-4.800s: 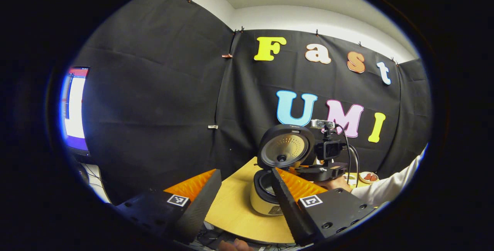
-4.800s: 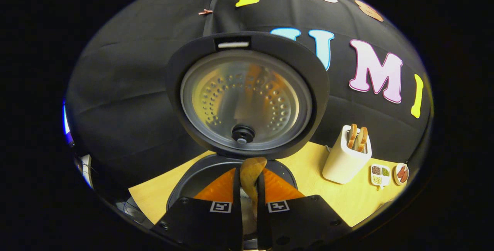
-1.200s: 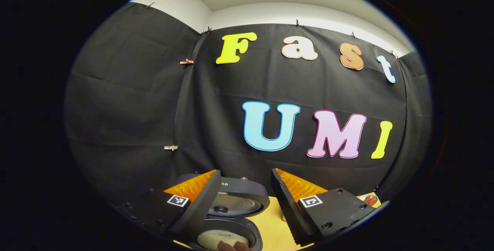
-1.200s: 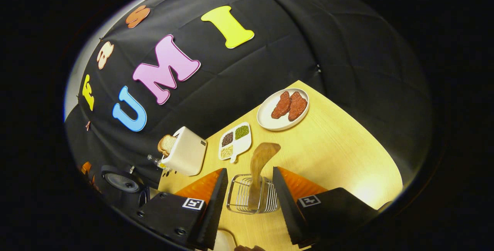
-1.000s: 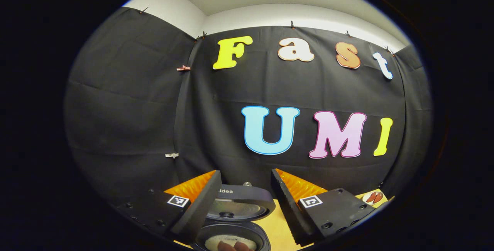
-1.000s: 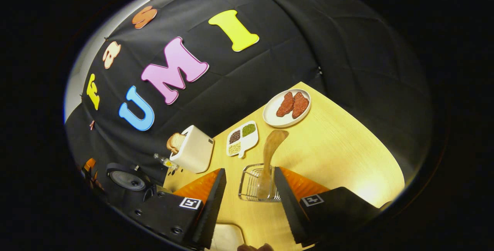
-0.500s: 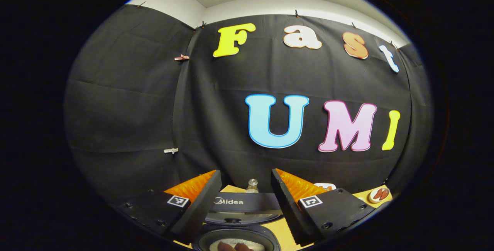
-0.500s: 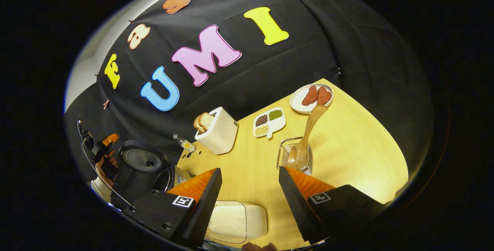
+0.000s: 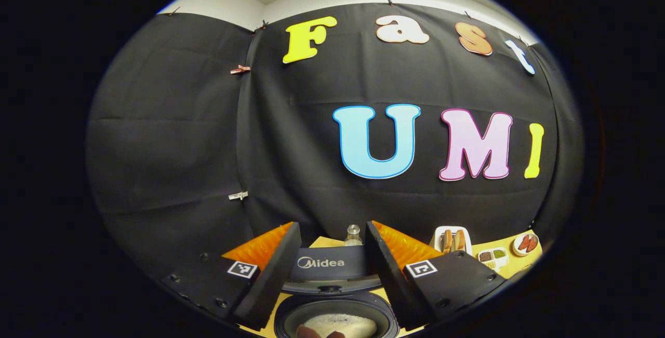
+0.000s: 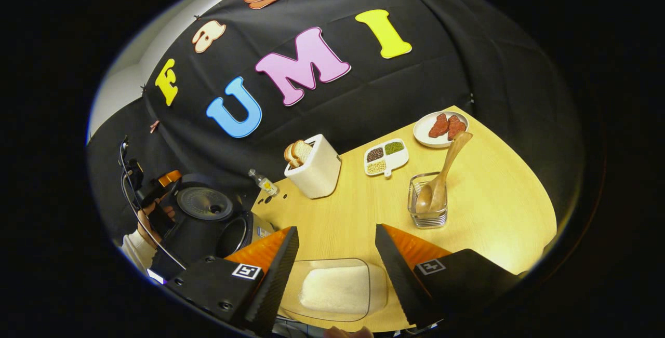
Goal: Close the left gripper, press the button to open the rice cooker; take a wooden spoon from the chopstick holder with the right hand, scoop a spoonful of rice and pour it into the rice cooker, then put the wooden spoon back into the chopstick holder.
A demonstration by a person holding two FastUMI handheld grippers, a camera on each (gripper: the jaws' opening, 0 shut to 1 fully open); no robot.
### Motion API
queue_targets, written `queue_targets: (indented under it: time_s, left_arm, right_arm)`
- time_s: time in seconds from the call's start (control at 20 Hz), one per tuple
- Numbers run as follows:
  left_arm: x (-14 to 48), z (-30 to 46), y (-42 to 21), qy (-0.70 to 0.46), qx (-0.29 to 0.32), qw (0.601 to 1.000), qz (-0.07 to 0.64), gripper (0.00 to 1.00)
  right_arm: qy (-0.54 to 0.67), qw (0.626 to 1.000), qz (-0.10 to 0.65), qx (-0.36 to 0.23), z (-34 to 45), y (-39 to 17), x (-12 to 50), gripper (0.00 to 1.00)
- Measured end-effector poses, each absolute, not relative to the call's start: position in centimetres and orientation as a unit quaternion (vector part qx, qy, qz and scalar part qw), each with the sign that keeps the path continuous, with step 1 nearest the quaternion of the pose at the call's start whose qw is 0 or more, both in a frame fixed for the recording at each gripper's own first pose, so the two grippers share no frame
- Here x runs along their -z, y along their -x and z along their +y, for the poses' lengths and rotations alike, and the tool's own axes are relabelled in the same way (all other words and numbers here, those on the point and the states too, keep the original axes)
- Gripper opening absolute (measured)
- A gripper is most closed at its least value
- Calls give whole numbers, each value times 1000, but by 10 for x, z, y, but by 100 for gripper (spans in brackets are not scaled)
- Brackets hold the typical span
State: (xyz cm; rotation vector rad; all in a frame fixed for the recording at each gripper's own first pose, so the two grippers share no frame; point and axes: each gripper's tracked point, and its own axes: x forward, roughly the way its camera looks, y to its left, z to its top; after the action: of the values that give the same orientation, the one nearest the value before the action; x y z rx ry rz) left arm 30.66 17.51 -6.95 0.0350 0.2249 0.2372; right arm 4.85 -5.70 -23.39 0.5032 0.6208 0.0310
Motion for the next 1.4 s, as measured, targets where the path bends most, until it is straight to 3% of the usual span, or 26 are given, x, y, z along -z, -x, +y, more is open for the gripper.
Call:
queue_targets:
  time_s: [0.35,0.75,1.25,1.4]
  left_arm:
    - [92,153,-244,1,-105,987,123,89]
    - [168,124,-156,26,-91,984,151,88]
    - [269,115,-114,55,-92,965,239,88]
    - [271,112,-114,13,-100,965,242,89]
  right_arm:
    - [-223,929,294,-40,-21,-55,220,92]
    - [-213,926,308,-49,2,-51,222,92]
    - [-186,927,319,-66,27,-48,220,92]
    - [-185,925,324,-71,34,-47,221,92]
